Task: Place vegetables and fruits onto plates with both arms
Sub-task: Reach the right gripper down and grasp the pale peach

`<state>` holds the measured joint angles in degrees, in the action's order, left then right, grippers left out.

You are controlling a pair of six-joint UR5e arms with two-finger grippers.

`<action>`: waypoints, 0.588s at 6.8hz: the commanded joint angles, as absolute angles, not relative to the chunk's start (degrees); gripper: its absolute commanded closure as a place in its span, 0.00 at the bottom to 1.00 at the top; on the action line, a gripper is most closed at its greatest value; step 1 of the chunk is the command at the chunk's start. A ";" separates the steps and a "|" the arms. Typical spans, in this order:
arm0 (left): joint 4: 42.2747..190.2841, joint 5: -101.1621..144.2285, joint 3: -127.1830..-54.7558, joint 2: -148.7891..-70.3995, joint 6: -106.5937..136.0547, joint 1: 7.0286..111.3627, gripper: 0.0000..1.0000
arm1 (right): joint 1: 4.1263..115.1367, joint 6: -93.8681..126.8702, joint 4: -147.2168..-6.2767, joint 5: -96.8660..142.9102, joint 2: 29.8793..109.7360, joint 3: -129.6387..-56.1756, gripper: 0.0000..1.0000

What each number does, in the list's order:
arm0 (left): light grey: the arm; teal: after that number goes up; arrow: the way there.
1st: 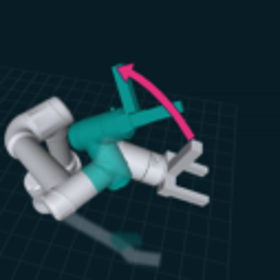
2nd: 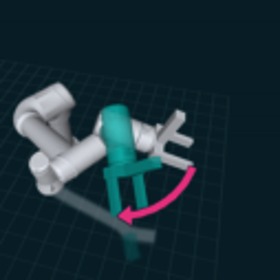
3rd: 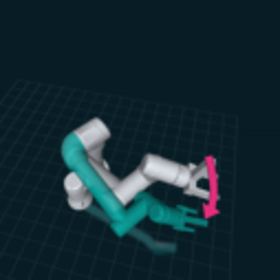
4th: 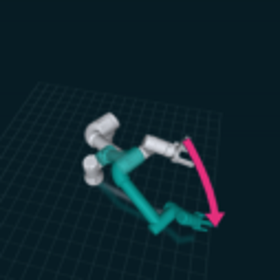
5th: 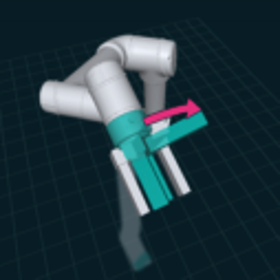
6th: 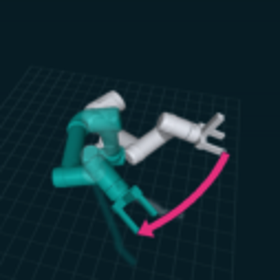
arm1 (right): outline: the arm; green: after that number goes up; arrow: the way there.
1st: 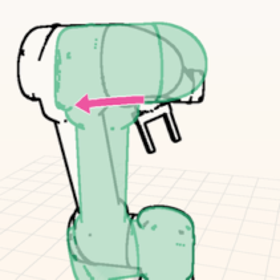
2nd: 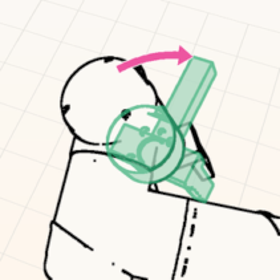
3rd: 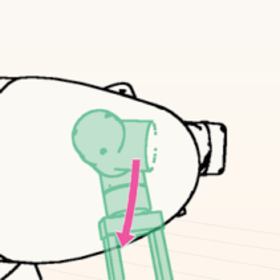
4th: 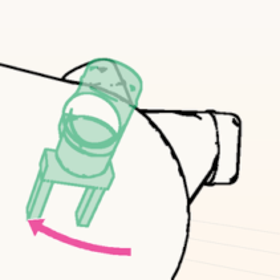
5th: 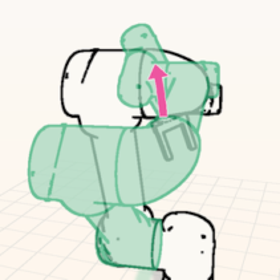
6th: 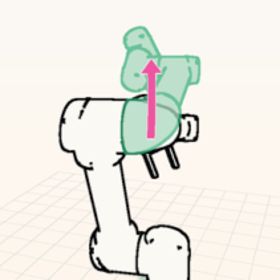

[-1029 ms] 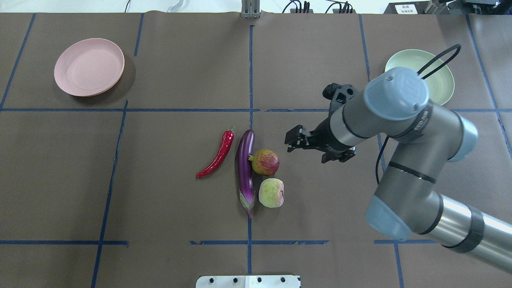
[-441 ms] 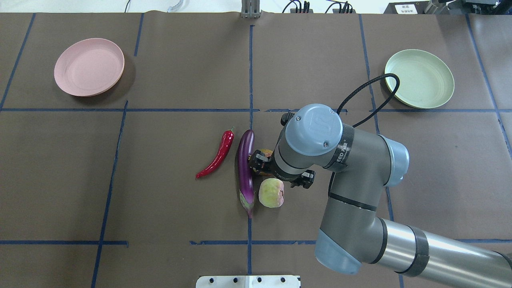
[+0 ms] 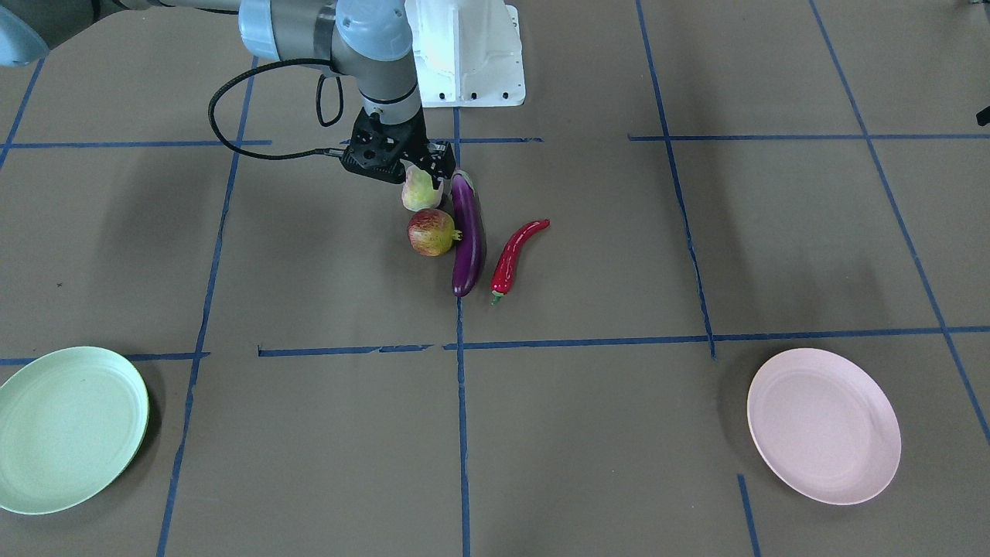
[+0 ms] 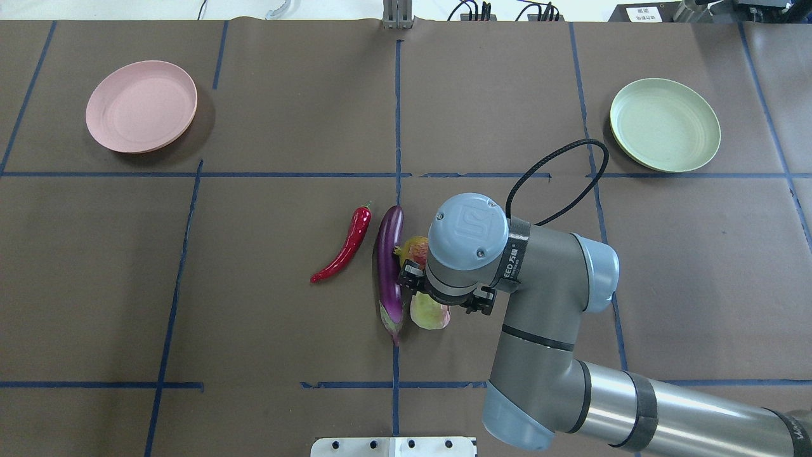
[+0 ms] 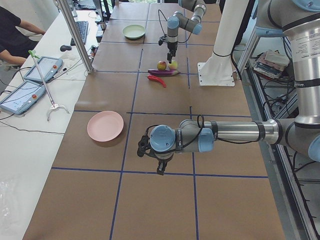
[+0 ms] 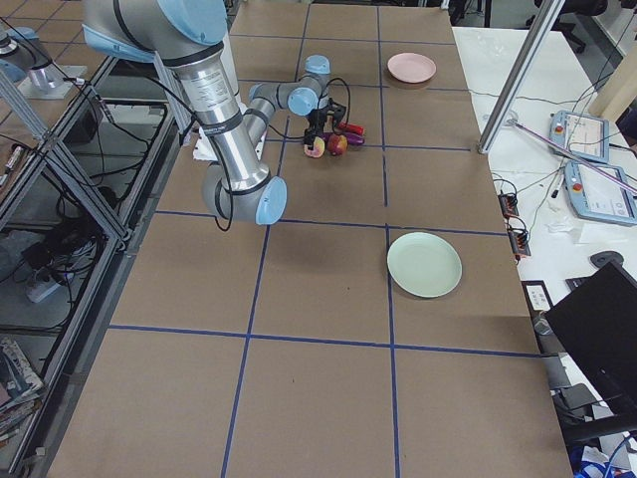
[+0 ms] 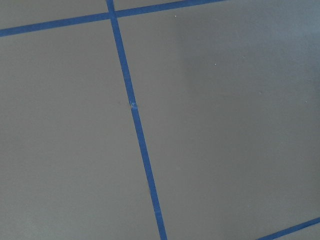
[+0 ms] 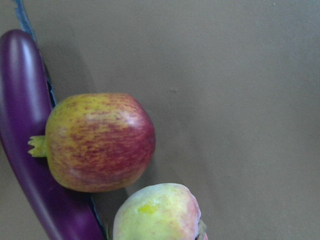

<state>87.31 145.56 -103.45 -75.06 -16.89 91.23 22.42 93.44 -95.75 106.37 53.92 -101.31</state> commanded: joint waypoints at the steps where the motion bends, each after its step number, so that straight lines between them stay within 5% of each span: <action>1: 87.36 145.81 -103.27 -75.06 -16.88 91.23 0.00 | 21.71 93.60 -95.63 104.85 51.08 -98.01 0.01; 3: 87.36 145.81 -103.18 -75.06 -16.88 91.23 0.00 | 20.83 93.60 -95.54 104.68 51.24 -97.04 0.02; 4: 87.36 145.81 -103.18 -75.06 -16.88 91.23 0.00 | 20.92 93.52 -95.54 104.68 51.24 -96.42 0.29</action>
